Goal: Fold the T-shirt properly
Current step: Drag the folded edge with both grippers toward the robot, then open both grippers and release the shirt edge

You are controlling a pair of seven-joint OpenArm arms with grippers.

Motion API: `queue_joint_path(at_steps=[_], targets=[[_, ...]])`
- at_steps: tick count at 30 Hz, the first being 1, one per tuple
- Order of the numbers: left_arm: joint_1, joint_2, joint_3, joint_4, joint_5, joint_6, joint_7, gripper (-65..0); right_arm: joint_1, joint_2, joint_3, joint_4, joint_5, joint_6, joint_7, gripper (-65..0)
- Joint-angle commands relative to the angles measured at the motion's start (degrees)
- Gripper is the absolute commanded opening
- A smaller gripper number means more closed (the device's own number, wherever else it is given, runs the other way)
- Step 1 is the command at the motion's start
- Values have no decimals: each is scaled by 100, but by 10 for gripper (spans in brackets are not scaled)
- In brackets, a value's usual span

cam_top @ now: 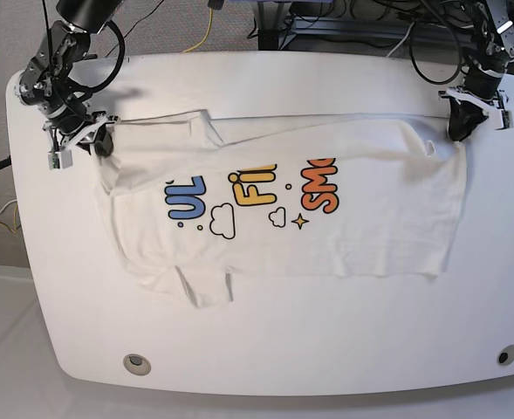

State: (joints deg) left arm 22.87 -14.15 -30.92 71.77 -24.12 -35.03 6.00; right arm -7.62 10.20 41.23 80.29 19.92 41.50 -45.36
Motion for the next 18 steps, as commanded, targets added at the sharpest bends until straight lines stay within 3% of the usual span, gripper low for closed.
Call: queue_joint_path(at_steps=[1, 18], targets=[[205, 48, 28, -95, 561, 210, 741, -601, -201, 57, 92, 72, -502, -150, -567, -557], [223, 198, 37, -69, 561, 210, 741, -601, -561, -4, 417, 274, -546, -150, -567, -557]])
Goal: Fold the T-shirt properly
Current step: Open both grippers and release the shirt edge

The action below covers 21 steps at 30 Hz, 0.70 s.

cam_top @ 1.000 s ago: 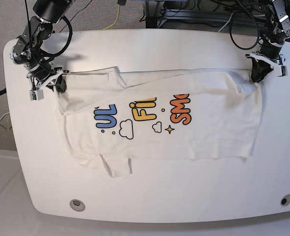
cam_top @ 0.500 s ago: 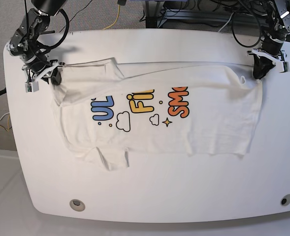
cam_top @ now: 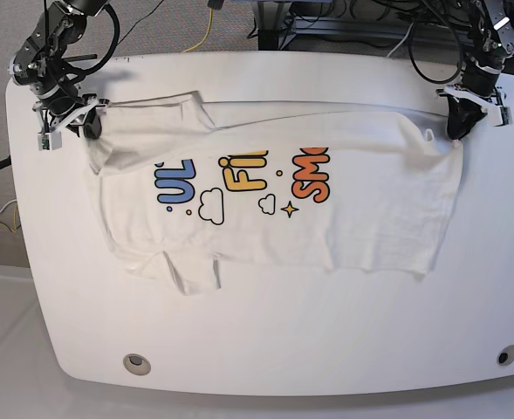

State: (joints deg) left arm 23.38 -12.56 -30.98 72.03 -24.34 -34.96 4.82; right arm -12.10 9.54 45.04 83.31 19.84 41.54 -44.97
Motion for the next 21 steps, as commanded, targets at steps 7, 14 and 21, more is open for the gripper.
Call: queue_joint_path(at_steps=[7, 14, 21], targets=[[287, 38, 43, -95, 583, 204, 859, -601, -228, 61, 28, -19, -493, -154, -606, -557], [295, 29, 43, -95, 583, 204, 859, -601, -342, 53, 28, -19, -485, -154, -606, -557], [295, 38, 43, -95, 583, 204, 859, -601, -342, -53, 37, -1, -485, -154, -606, -557]])
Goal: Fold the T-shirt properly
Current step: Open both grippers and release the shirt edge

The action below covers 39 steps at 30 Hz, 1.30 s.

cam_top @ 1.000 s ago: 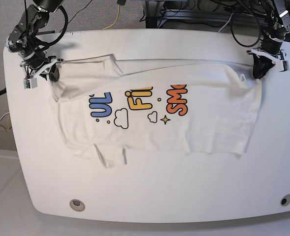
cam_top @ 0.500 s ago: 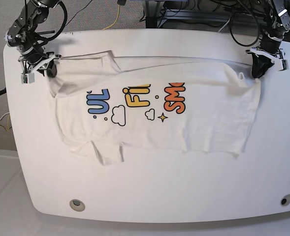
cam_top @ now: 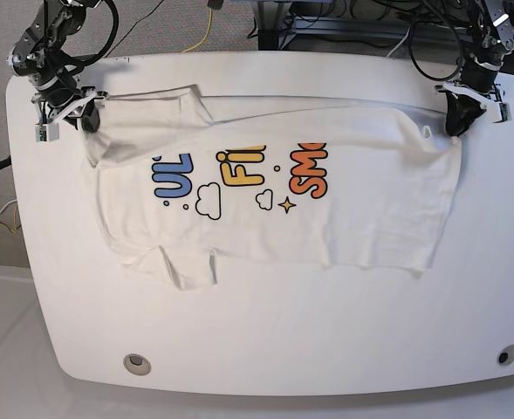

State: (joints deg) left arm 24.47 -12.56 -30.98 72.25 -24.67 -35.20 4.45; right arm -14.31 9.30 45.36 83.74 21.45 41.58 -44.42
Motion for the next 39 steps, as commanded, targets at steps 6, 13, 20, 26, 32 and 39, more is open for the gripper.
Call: queue_joint_path(at_steps=[6, 13, 20, 26, 32, 39], targets=[[169, 38, 26, -108, 616, 228, 896, -601, -121, -126, 13, 254, -655, -158, -661, -553], [177, 38, 17, 191, 616, 228, 896, -579, -112, -152, 13, 702, -655, -158, -678, -464], [177, 38, 8, 393, 598, 228, 896, -405, -112, -161, 13, 922, -646, -158, -687, -229], [186, 135, -1, 586, 598, 228, 887, -319, -112, -161, 22, 922, -646, -158, -687, -175], [186, 232, -1, 903, 598, 228, 887, -318, -33, -161, 22, 922, -646, -158, -687, -179], [186, 293, -9, 1202, 607, 228, 896, -315, 55, -161, 13, 1045, -646, -158, -696, -179]])
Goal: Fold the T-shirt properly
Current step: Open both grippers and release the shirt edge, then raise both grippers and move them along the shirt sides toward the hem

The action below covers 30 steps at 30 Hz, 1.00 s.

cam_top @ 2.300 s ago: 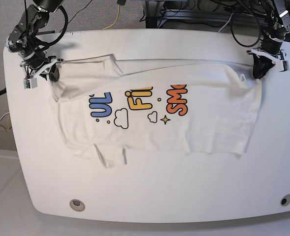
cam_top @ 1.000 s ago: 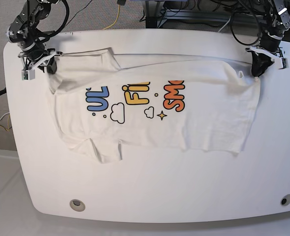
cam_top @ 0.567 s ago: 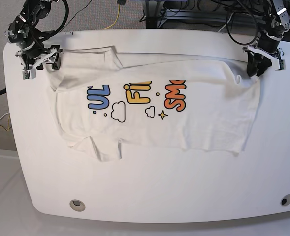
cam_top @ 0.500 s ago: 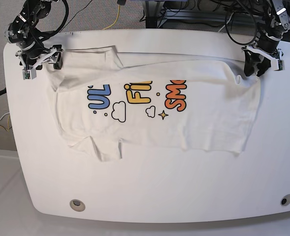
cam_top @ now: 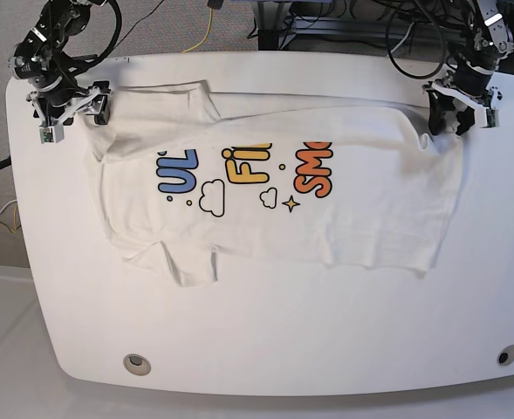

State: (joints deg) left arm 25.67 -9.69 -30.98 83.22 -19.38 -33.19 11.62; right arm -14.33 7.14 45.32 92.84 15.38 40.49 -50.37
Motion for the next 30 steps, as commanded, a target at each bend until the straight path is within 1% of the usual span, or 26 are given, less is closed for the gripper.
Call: queue_joint_path(at_steps=[1, 10, 16, 20, 30], targets=[[66, 7, -9, 148, 78, 27, 179, -315, 74, 56, 17, 154, -48, -49, -102, -179], [66, 7, -9, 544, 78, 44, 469, -314, 312, 91, 17, 171, -100, -49, -181, -179], [66, 16, -150, 729, 78, 44, 478, -314, 488, 100, 17, 215, -109, -49, -462, -179], [57, 130, -203, 799, 78, 44, 478, -314, 549, 100, 17, 303, -109, -49, -480, -179], [57, 156, -247, 1247, 78, 44, 487, -314, 584, 100, -9, 584, -109, -49, -506, -179]])
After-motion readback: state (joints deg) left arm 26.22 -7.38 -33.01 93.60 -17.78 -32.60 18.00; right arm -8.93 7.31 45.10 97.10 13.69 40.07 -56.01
